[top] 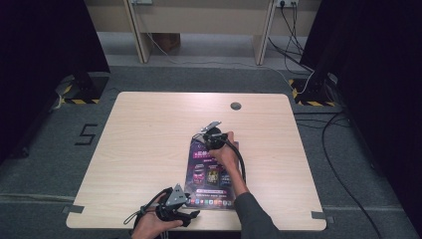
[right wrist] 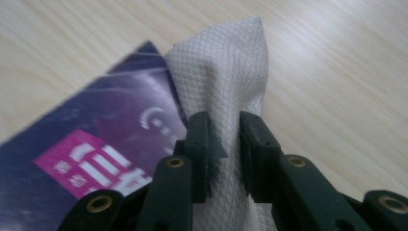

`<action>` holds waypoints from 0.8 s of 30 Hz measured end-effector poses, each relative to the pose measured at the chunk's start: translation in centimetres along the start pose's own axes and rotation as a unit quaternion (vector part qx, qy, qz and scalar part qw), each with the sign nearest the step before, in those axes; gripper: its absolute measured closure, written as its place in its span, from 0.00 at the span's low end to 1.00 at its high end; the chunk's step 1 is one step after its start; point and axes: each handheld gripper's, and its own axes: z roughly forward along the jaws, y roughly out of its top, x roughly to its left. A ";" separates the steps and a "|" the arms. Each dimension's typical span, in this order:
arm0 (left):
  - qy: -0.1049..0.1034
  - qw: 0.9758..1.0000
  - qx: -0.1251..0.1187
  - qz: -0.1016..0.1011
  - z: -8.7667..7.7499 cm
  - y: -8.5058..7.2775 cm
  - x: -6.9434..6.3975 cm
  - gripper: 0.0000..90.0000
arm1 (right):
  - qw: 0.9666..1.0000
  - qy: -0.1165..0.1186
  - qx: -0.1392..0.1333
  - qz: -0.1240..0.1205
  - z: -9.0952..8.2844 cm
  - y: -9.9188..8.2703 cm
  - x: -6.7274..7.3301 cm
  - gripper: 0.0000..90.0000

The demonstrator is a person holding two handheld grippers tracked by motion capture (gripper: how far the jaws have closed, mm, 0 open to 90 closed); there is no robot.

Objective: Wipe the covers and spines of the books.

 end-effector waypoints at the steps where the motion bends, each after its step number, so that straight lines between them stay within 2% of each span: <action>1: 0.000 1.000 0.001 0.000 0.0 0.0 0.0 0.34 | 1.000 -0.001 -0.001 0.007 -0.1 -0.2 -0.1 0.84; 3: 0.001 1.000 0.000 0.001 0.0 0.0 0.0 0.34 | 1.000 -0.003 -0.002 0.006 -0.1 -0.3 0.0 0.84; 6: 0.000 1.000 0.002 0.000 0.0 0.0 0.0 0.34 | 1.000 -0.019 0.004 -0.018 -0.1 0.0 0.5 0.85; 9: 0.000 1.000 0.001 0.001 0.0 0.0 0.0 0.34 | 1.000 -0.001 -0.002 -0.021 0.0 0.2 1.3 0.85; 12: 0.001 1.000 0.002 0.001 0.0 0.0 0.0 0.34 | 0.999 0.013 -0.007 -0.035 0.1 0.7 2.9 0.85; 19: 0.001 1.000 0.001 0.001 0.0 0.0 0.0 0.34 | 0.997 0.044 -0.012 -0.067 0.1 1.3 5.3 0.85; 24: 0.001 1.000 0.001 0.001 0.0 0.0 0.0 0.34 | 0.994 0.071 -0.015 -0.082 -0.4 1.0 6.3 0.85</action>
